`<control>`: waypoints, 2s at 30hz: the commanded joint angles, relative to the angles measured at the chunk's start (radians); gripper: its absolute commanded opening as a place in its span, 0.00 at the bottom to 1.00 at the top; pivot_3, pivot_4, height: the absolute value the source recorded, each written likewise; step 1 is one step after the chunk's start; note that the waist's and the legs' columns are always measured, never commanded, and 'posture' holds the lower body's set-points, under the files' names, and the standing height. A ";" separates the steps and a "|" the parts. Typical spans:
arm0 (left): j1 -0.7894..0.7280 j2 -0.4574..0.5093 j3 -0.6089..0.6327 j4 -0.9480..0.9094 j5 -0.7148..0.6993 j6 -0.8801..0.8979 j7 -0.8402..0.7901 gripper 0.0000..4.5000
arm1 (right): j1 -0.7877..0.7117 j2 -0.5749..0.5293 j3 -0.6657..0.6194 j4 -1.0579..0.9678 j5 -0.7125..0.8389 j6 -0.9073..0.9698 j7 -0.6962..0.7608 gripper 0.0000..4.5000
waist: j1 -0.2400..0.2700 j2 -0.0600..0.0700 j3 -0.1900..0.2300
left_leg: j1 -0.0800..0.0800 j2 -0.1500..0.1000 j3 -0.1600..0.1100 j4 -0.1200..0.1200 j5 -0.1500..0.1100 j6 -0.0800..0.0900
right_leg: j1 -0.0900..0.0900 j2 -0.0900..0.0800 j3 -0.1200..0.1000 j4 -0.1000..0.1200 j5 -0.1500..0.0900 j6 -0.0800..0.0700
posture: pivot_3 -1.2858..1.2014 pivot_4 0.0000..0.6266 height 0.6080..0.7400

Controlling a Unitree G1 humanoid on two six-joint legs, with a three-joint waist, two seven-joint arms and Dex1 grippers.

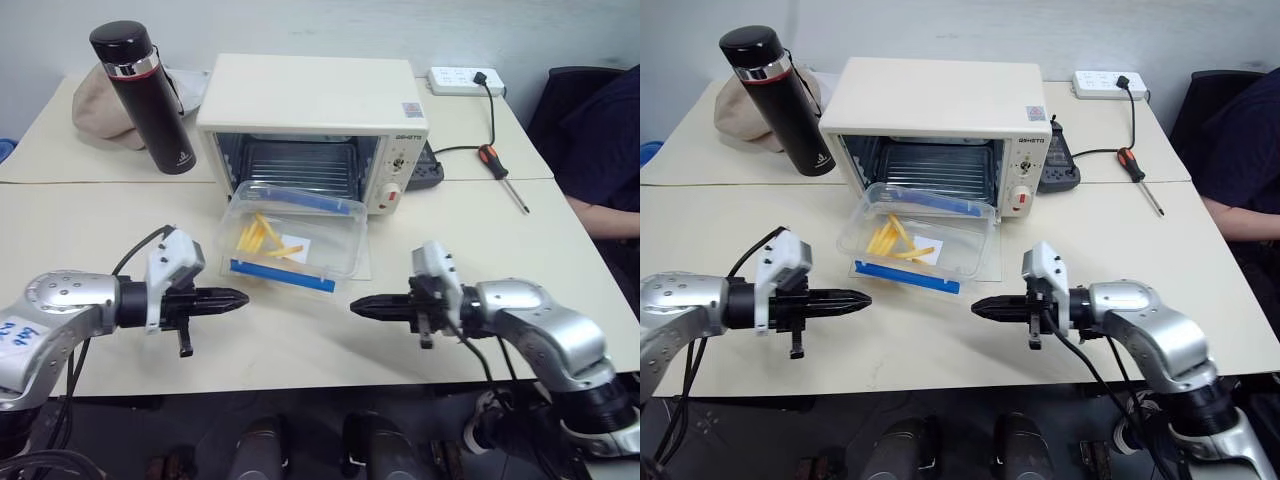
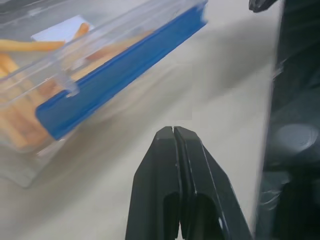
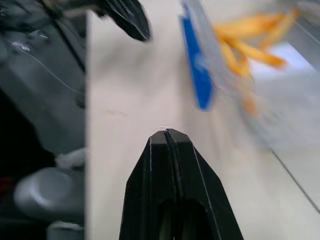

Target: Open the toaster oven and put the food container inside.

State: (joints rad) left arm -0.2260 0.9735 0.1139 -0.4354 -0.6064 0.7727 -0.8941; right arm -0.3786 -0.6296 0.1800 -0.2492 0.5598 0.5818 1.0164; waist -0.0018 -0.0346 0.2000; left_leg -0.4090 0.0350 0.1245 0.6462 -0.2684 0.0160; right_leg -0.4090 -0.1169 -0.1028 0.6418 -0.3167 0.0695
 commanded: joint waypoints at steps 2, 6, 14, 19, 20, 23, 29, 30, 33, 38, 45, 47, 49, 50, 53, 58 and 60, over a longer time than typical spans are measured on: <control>-0.089 -0.090 -0.056 0.050 0.087 -0.063 0.087 0.01 | -0.086 0.127 0.033 0.118 -0.132 -0.119 -0.110 0.00 | -0.002 0.000 0.000 | 0.000 0.000 0.000 0.000 0.001 0.002 | 0.000 0.000 -0.001 0.001 0.000 0.000 | 0.52 0.24 1.00; -0.157 -0.178 -0.074 0.104 0.152 -0.102 0.170 0.01 | -0.202 0.247 0.019 0.260 -0.231 -0.203 -0.233 0.00 | -0.009 0.000 0.000 | 0.000 0.001 0.001 0.001 0.002 0.002 | -0.001 0.002 -0.001 0.003 0.000 0.000 | 0.52 0.24 1.00; -0.410 -0.365 -0.053 0.370 0.301 -0.214 0.420 0.01 | -0.474 0.406 -0.080 0.609 -0.278 -0.314 -0.373 0.00 | -0.007 0.000 0.000 | -0.001 0.001 0.000 0.003 0.003 0.003 | -0.001 0.002 -0.002 0.006 0.000 0.001 | 0.52 0.24 1.00; -0.535 -0.445 -0.041 0.535 0.361 -0.309 0.496 0.01 | -0.535 0.430 -0.112 0.716 -0.292 -0.372 -0.363 0.00 | -0.006 0.000 0.000 | -0.001 0.000 0.001 0.003 0.004 0.004 | -0.001 0.002 -0.002 0.009 0.001 0.001 | 0.52 0.24 1.00; -0.546 -0.450 -0.044 0.547 0.359 -0.308 0.486 0.01 | -0.541 0.428 -0.118 0.722 -0.287 -0.373 -0.357 0.00 | -0.006 0.000 0.000 | -0.001 0.000 0.001 0.003 0.004 0.004 | -0.001 0.002 -0.002 0.009 0.001 0.001 | 0.52 0.24 1.00; -0.541 -0.455 -0.042 0.535 0.339 -0.293 0.450 0.01 | -0.541 0.412 -0.140 0.707 -0.260 -0.354 -0.333 0.00 | -0.010 0.000 0.000 | -0.001 0.000 0.003 0.003 0.005 0.005 | -0.001 0.002 -0.002 0.009 0.001 0.002 | 0.52 0.24 1.00; -0.327 -0.317 0.060 0.205 0.100 -0.074 0.234 0.01 | -0.309 0.208 -0.140 0.265 -0.061 -0.054 -0.099 0.00 | -0.008 0.000 0.000 | -0.002 0.000 0.000 0.002 0.004 0.006 | -0.001 0.001 -0.001 0.008 0.001 0.002 | 0.52 0.24 1.00; -0.295 -0.280 0.101 0.160 0.048 -0.033 0.206 0.05 | -0.246 0.153 -0.139 0.171 -0.026 -0.009 -0.066 0.00 | -0.008 0.000 0.000 | -0.003 0.000 0.000 0.002 0.004 0.006 | -0.001 0.001 -0.002 0.008 0.001 0.002 | 0.52 0.24 1.00; -0.207 -0.148 0.218 0.049 -0.098 0.083 0.099 0.19 | -0.080 0.017 -0.153 -0.027 0.050 0.103 -0.017 0.00 | -0.010 0.000 0.000 | -0.006 0.002 -0.003 0.002 0.004 0.005 | -0.002 0.003 -0.004 0.003 0.001 0.002 | 0.52 0.24 1.00; -0.103 0.075 0.381 -0.026 -0.251 0.202 -0.073 0.53 | 0.123 -0.076 -0.158 -0.156 0.079 0.179 -0.038 0.00 | -0.021 0.001 0.001 | 0.003 0.002 -0.003 0.001 0.003 0.003 | 0.006 0.002 -0.003 0.000 0.001 0.002 | 0.52 0.24 1.00; -0.093 0.241 0.458 0.068 -0.233 0.154 -0.174 0.99 | 0.133 0.135 -0.087 -0.040 -0.095 0.127 -0.337 0.00 | -0.024 0.003 0.002 | 0.004 0.002 -0.003 -0.001 0.000 -0.006 | 0.004 0.002 -0.003 0.002 -0.001 -0.002 | 0.52 0.24 1.00; -0.105 0.260 0.462 0.089 -0.234 0.147 -0.190 0.99 | 0.098 0.196 -0.074 0.038 -0.142 0.075 -0.382 0.00 | -0.025 0.003 0.002 | 0.002 0.002 -0.002 -0.001 0.002 -0.003 | 0.001 0.003 -0.003 0.003 -0.001 -0.002 | 0.52 0.24 1.00; -0.107 0.271 0.449 0.101 -0.200 0.113 -0.185 0.99 | 0.041 0.268 -0.071 0.142 -0.182 0.011 -0.426 0.00 | -0.028 0.003 0.002 | 0.002 0.002 -0.001 -0.001 0.003 -0.002 | 0.001 0.003 -0.002 0.003 -0.001 -0.002 | 0.52 0.24 1.00; -0.108 0.273 0.442 0.104 -0.182 0.094 -0.179 0.99 | 0.021 0.291 -0.076 0.172 -0.189 -0.006 -0.436 0.00 | -0.030 0.003 0.002 | 0.002 0.002 -0.001 -0.001 0.003 -0.002 | 0.001 0.003 -0.002 0.003 -0.001 -0.002 | 0.52 0.24 1.00; -0.127 0.266 0.425 0.123 -0.162 0.076 -0.147 1.00 | -0.036 0.321 -0.140 0.154 -0.110 0.032 -0.410 0.13 | -0.029 0.003 0.002 | 0.002 0.002 0.000 -0.001 0.003 -0.002 | 0.000 0.004 -0.001 0.004 -0.001 -0.002 | 0.52 0.24 1.00; -0.095 0.261 0.438 0.154 -0.128 0.045 -0.156 1.00 | -0.190 0.194 -0.243 0.033 0.035 0.158 -0.310 0.53 | -0.027 0.005 0.003 | 0.000 0.002 0.000 0.000 0.003 0.000 | -0.001 0.003 -0.001 0.003 -0.001 -0.002 | 0.52 0.24 1.00; -0.085 0.260 0.447 0.176 -0.118 0.035 -0.161 1.00 | -0.269 0.110 -0.303 0.043 0.095 0.217 -0.267 0.67 | -0.027 0.006 0.004 | 0.000 0.002 0.000 0.000 0.003 0.000 | -0.001 0.003 -0.001 0.004 -0.001 -0.002 | 0.52 0.24 1.00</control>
State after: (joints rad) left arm -0.3112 1.2259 0.5273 -0.2785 -0.7416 0.8295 -1.0498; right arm -0.5966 -0.4660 -0.0393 -0.1594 0.5873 0.7624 0.7065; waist -0.0285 -0.0283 0.2043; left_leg -0.4091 0.0374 0.1241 0.6466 -0.2655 0.0160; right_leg -0.4104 -0.1136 -0.1041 0.6456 -0.3179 0.0676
